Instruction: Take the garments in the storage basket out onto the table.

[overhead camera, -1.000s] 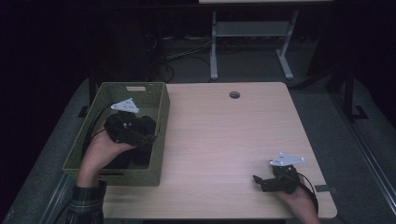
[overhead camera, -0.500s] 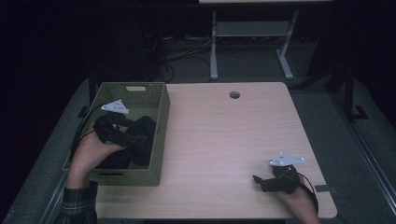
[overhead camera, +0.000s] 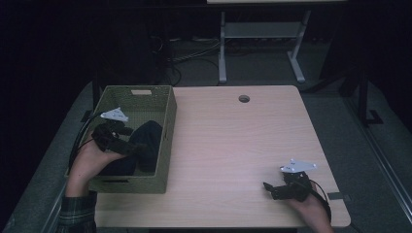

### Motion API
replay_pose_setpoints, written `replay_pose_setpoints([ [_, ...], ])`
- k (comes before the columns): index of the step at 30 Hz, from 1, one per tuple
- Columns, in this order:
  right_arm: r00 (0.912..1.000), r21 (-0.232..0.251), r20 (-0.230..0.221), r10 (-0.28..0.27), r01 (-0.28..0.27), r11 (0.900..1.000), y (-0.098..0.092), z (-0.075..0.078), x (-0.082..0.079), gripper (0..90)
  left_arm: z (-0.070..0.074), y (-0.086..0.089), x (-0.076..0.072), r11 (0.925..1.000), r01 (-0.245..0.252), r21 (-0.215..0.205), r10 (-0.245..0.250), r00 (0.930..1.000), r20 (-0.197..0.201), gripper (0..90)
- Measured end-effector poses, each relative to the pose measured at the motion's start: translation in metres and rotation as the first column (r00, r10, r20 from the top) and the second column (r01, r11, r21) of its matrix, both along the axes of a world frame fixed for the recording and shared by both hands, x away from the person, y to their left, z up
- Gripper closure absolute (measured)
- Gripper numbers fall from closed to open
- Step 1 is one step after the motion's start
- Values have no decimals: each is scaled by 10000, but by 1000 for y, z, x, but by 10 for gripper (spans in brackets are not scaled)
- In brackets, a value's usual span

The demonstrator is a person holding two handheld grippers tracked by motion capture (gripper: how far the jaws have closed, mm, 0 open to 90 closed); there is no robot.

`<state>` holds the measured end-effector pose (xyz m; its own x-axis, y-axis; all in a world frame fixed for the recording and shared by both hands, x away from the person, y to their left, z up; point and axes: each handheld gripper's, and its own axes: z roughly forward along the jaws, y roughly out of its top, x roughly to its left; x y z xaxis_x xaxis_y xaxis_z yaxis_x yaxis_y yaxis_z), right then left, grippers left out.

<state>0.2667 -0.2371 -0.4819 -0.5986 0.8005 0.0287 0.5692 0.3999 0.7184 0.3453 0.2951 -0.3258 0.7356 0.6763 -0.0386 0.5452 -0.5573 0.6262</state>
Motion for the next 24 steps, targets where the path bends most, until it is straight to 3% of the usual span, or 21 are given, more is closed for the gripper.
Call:
replay_pose_setpoints([
  [15,10000,19,-39,19,-19,10000,0,0,0,97,-17,18,6,9995,-289,106,294,9979,-580,147],
  [21,10000,7,-29,23,-23,10000,0,0,0,97,-24,18,9,9990,-225,384,258,9959,-867,147],
  [24,10000,12,-34,29,-29,10000,0,0,0,97,-27,18,9,9983,-142,558,198,9948,-998,219],
])
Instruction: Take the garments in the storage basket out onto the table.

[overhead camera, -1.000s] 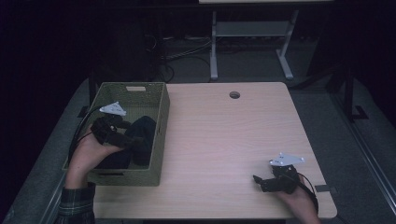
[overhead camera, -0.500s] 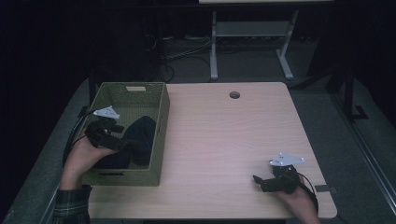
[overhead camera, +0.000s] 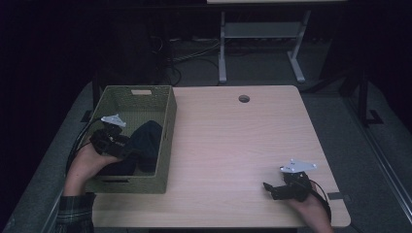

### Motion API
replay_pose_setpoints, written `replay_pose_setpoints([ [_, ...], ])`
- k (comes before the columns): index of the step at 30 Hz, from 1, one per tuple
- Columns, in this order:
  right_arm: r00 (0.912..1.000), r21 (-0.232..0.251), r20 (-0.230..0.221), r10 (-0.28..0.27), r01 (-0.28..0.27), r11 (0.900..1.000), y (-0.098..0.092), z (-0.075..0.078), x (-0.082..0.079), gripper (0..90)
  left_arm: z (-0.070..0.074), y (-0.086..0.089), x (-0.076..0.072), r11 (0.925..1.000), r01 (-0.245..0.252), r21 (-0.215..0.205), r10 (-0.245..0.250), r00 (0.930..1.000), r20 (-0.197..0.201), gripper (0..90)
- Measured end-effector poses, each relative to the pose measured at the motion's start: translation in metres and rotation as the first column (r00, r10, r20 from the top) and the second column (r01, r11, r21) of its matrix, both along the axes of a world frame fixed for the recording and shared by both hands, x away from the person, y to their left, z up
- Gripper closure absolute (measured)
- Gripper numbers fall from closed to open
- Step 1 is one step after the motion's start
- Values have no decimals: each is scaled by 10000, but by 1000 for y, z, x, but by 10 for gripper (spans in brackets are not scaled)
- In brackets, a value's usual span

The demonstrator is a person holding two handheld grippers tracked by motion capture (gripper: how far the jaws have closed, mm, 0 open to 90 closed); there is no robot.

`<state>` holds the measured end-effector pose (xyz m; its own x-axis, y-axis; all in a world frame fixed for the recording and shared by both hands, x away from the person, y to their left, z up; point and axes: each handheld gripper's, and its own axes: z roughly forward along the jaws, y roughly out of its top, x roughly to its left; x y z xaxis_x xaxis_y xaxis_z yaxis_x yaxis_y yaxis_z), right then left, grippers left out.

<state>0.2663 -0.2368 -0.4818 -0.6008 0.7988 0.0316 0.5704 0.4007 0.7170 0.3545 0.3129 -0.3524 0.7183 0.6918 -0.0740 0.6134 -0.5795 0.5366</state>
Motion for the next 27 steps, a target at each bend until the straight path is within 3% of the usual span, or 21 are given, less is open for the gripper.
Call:
replay_pose_setpoints([
  [5,10000,1,-3,10,-10,10000,0,0,0,97,-1,0,0,10000,72,56,-70,9997,-219,271],
  [18,10000,0,2,23,-23,10000,0,0,0,97,-1,-7,2,9996,286,1,-285,9973,-672,738],
  [27,10000,0,3,26,-26,10000,0,0,0,97,2,-6,5,9996,102,-269,-123,9968,-784,758],
])
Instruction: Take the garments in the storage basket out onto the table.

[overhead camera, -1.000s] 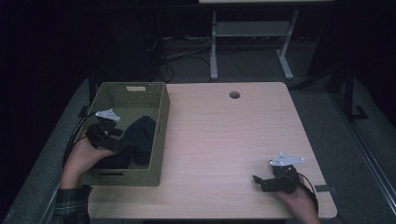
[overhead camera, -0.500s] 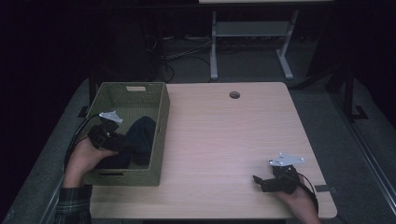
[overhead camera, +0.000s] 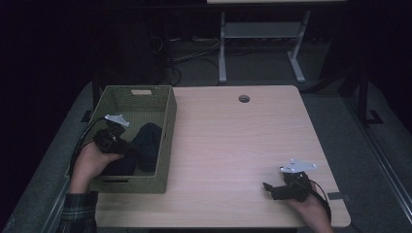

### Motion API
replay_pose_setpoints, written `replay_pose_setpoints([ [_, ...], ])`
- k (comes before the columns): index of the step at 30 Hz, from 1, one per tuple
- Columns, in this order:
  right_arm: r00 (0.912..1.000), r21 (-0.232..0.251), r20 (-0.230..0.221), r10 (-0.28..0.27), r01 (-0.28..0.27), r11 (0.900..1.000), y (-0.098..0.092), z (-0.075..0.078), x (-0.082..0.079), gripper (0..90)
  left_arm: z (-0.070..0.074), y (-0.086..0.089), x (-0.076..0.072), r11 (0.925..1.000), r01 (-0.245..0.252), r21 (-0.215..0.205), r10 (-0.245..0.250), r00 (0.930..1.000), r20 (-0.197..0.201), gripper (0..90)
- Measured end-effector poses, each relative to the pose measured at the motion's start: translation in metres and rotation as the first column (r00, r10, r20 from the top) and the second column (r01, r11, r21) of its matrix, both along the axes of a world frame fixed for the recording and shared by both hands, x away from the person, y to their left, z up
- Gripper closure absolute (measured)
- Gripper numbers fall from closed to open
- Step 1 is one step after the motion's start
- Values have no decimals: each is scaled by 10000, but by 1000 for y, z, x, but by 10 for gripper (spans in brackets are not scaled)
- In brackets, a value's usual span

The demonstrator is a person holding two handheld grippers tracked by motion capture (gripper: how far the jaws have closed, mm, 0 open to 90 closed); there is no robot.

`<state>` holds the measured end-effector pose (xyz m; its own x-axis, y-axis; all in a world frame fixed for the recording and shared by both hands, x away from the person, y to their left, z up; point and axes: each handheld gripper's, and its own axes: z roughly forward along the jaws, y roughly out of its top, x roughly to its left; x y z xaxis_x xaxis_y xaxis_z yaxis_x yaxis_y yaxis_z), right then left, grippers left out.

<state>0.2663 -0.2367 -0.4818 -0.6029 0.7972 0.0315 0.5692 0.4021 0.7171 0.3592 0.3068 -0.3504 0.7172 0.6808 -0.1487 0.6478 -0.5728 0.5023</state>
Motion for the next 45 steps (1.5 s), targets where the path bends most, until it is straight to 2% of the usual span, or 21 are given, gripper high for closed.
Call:
replay_pose_setpoints([
  [5,10000,-1,0,-3,3,10000,0,0,0,97,10,2,0,9996,-267,-83,267,9996,55,759],
  [13,10000,18,-29,-19,19,10000,0,0,0,97,35,2,1,9994,-315,167,309,9989,354,759],
  [19,10000,10,-11,-9,9,10000,0,0,0,98,47,2,1,9988,-474,88,469,9975,526,761],
  [24,10000,28,-11,-2,2,10000,0,0,0,97,65,0,2,9988,-465,159,453,9968,664,763],
  [31,10000,34,-16,-1,1,10000,0,0,0,98,91,-2,3,9979,-579,296,545,9930,1050,767],
  [45,10000,25,-5,-6,6,10000,0,0,0,98,125,-9,7,9986,-494,211,456,9871,1534,771],
])
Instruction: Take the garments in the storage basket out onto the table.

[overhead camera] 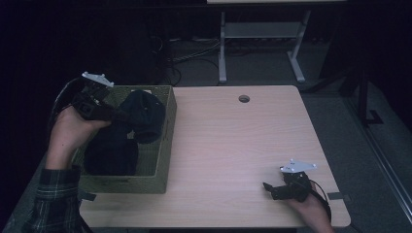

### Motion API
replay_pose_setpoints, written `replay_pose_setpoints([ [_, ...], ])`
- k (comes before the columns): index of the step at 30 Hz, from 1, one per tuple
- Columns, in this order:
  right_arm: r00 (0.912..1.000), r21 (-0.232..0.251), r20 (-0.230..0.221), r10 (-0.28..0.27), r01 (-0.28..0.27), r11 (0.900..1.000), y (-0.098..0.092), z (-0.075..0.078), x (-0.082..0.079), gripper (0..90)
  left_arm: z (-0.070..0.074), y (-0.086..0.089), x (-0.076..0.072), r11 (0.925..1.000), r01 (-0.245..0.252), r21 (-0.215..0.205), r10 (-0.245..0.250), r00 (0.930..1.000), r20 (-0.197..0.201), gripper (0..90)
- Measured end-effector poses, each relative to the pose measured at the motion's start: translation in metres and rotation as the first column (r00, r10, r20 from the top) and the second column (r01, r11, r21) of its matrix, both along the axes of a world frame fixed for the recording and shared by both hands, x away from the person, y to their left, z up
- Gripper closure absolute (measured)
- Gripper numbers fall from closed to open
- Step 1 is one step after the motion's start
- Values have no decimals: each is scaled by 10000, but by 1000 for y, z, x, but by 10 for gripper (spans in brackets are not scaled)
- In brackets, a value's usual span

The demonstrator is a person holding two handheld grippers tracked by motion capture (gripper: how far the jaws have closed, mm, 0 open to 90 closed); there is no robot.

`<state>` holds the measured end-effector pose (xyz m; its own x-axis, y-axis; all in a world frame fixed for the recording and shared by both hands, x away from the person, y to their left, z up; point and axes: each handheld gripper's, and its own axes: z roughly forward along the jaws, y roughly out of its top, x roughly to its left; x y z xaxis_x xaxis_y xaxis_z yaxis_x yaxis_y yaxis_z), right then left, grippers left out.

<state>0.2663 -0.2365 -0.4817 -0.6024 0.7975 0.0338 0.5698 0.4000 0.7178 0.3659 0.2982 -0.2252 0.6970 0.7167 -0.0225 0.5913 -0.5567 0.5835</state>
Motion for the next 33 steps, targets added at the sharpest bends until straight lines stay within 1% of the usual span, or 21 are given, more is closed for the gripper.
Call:
replay_pose_setpoints([
  [5,10000,1,-6,-12,12,10000,0,0,0,97,9,-5,2,10000,50,-64,-49,9999,120,771],
  [6,10000,0,-4,-11,11,10000,0,0,0,97,12,-6,2,10000,83,-25,-83,9999,143,771],
  [10,10000,0,-4,-9,9,10000,0,0,0,97,20,-12,5,9997,194,-124,-191,9995,242,773],
  [20,10000,2,-18,-21,21,10000,0,0,0,97,37,-27,8,9993,326,-200,-316,9982,505,773],
  [21,10000,2,-18,-21,21,10000,0,0,0,97,37,-27,8,9993,326,-200,-316,9982,505,774],
  [24,10000,-11,-11,-21,21,10000,0,0,0,97,47,-35,9,9989,423,-189,-411,9974,600,774],
  [28,10000,-10,-36,-46,46,10000,0,0,0,97,55,-45,9,9981,579,-199,-563,9957,735,776],
  [29,10000,-10,-36,-46,46,10000,0,0,0,97,55,-45,9,9981,579,-199,-563,9957,735,776],
  [32,10000,-12,-40,-61,61,10000,0,0,0,97,62,-55,11,9968,777,-202,-758,9937,831,777],
  [33,10000,-12,-40,-61,61,10000,0,0,0,97,62,-55,11,9968,777,-202,-758,9937,831,776],
])
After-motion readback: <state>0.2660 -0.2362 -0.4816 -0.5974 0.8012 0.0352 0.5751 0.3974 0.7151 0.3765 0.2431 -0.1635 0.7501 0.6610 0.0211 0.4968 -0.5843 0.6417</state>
